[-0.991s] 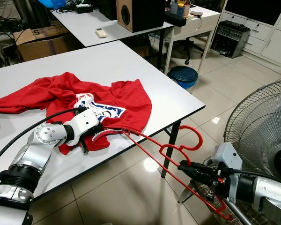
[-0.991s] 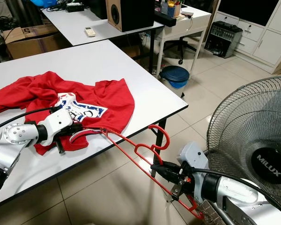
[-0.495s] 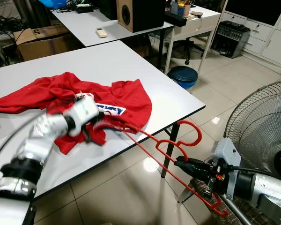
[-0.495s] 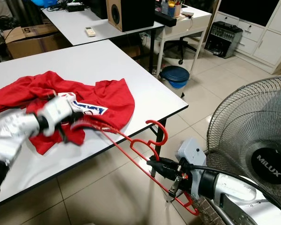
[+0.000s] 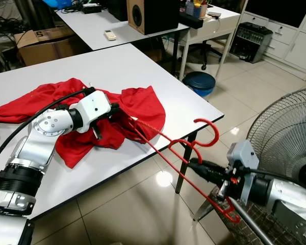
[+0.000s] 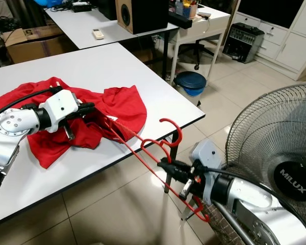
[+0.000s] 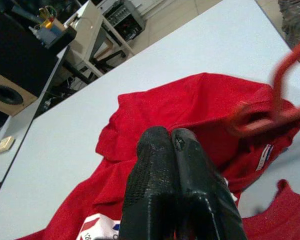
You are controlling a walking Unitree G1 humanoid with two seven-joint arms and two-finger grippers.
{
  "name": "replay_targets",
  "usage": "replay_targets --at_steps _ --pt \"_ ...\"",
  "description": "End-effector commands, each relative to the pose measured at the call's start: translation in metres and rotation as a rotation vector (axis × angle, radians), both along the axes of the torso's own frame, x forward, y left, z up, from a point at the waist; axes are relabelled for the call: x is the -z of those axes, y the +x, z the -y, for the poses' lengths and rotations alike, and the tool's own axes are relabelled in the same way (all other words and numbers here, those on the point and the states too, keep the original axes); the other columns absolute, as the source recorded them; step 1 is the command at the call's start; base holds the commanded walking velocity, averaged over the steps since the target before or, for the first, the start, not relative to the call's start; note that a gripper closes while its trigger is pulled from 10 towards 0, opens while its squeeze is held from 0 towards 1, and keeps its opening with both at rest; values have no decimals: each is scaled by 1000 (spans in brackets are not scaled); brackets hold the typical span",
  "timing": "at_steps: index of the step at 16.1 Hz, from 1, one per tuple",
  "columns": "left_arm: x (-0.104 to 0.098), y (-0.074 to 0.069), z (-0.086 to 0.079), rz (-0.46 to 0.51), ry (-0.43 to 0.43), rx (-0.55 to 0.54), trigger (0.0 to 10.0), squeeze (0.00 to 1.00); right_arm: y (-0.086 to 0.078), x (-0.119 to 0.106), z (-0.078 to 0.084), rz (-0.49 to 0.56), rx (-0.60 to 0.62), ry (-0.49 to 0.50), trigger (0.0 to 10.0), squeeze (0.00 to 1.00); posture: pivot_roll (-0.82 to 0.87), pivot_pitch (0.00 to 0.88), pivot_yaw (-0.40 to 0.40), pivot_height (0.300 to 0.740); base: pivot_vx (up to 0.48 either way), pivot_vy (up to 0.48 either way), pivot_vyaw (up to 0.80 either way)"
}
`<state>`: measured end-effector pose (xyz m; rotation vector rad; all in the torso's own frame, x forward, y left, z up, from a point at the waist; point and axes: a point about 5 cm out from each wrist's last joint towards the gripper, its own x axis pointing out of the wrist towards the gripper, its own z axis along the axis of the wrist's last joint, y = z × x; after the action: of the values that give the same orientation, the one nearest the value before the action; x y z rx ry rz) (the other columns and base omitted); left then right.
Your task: Hang hanger
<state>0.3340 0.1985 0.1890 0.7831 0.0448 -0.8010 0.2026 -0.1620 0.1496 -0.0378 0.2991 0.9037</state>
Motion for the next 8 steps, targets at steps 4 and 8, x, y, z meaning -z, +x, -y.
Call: replay_targets --at_steps 4,8 --pt "-12 -5 14 -14 -12 60 0 0 16 7 -12 -23 -2 28 10000 0 -189 0 16 740 0 0 0" --pt "-13 1 22 4 -32 11 0 0 23 8 -30 -24 -55 67 10000 0 -175 0 7 740 0 0 0"
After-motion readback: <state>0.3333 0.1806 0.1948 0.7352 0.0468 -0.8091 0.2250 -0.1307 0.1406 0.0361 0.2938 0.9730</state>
